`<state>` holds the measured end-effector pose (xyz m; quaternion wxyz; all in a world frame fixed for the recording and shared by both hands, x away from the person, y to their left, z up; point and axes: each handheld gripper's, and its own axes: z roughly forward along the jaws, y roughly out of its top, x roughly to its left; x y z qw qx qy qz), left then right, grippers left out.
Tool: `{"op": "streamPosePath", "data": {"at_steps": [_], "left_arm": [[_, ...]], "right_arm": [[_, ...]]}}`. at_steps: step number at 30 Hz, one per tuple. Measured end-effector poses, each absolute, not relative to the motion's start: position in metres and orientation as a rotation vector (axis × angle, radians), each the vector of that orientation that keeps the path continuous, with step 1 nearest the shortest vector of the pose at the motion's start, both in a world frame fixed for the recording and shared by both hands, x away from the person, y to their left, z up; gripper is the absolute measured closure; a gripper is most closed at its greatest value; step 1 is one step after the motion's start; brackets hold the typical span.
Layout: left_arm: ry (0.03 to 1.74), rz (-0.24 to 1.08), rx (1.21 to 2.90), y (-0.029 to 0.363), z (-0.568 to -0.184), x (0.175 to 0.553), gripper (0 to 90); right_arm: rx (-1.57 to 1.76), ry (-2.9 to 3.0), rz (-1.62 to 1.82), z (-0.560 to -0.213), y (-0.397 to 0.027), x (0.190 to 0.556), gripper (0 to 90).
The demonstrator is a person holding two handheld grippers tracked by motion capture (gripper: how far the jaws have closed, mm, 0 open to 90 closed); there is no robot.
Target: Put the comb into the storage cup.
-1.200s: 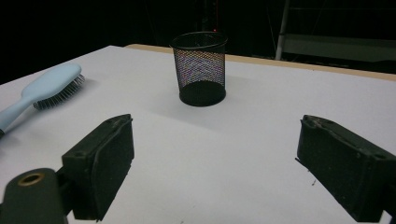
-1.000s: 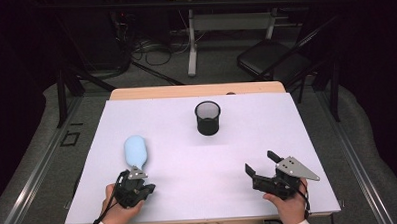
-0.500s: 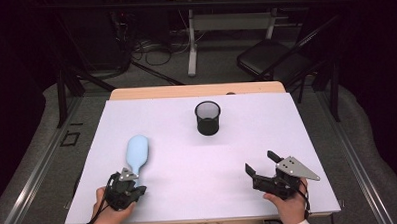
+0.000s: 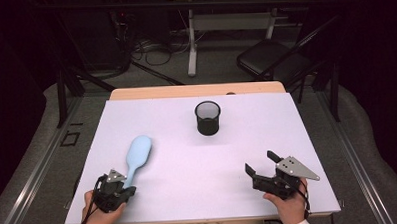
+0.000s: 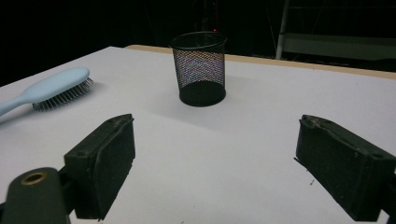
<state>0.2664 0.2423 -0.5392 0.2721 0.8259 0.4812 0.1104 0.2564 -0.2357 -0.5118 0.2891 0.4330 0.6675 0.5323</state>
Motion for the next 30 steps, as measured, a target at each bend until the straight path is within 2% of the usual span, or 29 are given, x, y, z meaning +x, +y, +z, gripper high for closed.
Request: {"op": "streamPosePath", "data": {"at_steps": [17, 30], "left_arm": [[1.364, 0.323, 2.186, 0.259, -0.541, 0.27, 89.4], [1.353, 0.326, 2.184, 0.259, -0.54, 0.27, 88.9]], "right_arm": [[1.153, 1.781, 1.421, -0.512, -0.235, 0.256, 11.9], [1.154, 1.785, 1.416, -0.512, -0.236, 0.256, 11.9]]}}
